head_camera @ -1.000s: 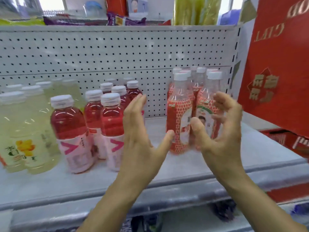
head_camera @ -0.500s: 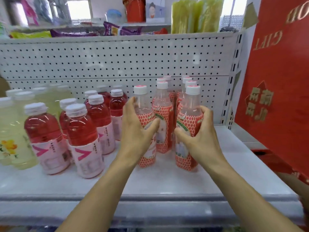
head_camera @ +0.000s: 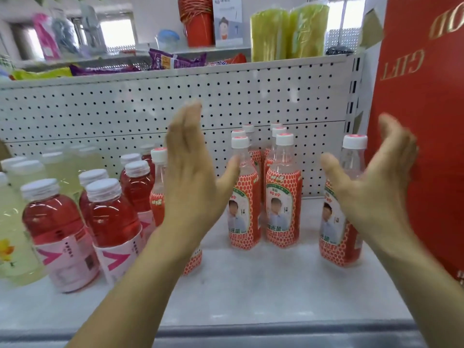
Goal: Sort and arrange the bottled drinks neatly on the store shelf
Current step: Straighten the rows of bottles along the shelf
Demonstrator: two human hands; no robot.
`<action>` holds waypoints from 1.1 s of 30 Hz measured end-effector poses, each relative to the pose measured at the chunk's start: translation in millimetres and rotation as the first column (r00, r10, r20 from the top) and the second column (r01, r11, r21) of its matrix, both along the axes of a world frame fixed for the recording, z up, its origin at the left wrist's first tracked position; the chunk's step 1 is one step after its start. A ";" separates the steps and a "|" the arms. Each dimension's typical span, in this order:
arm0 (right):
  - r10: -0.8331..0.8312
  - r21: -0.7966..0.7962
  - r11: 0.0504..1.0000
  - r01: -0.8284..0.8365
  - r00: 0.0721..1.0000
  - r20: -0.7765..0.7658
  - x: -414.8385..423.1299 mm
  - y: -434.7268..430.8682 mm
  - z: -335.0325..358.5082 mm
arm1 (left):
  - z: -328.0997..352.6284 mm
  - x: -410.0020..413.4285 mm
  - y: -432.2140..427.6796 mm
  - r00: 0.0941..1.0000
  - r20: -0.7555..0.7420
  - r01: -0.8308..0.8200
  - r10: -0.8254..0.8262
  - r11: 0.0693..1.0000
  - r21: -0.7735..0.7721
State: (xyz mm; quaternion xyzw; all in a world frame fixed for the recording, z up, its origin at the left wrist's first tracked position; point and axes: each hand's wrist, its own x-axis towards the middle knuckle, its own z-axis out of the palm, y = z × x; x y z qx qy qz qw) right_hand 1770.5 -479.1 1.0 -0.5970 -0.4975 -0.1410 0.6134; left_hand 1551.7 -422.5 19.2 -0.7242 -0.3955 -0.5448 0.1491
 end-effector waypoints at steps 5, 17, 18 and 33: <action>0.158 -0.352 0.935 0.034 0.851 0.501 -25.4 18.1 81.0 | 60.6 27.7 24.0 0.892 -0.452 -0.160 -0.015 0.924 -0.347; 0.362 -0.850 0.407 0.333 0.796 0.485 0.8 85.9 126.4 | 97.5 -15.3 81.5 0.771 -0.620 -0.320 -0.145 0.754 -0.574; 0.350 -0.846 0.393 0.360 0.792 0.500 4.8 88.3 127.0 | 99.3 -18.7 83.6 0.762 -0.631 -0.338 -0.143 0.744 -0.576; 0.358 -0.789 0.509 0.344 0.749 0.557 7.8 104.5 139.6 | 111.7 -3.8 91.1 0.691 -0.709 -0.370 -0.139 0.775 -0.512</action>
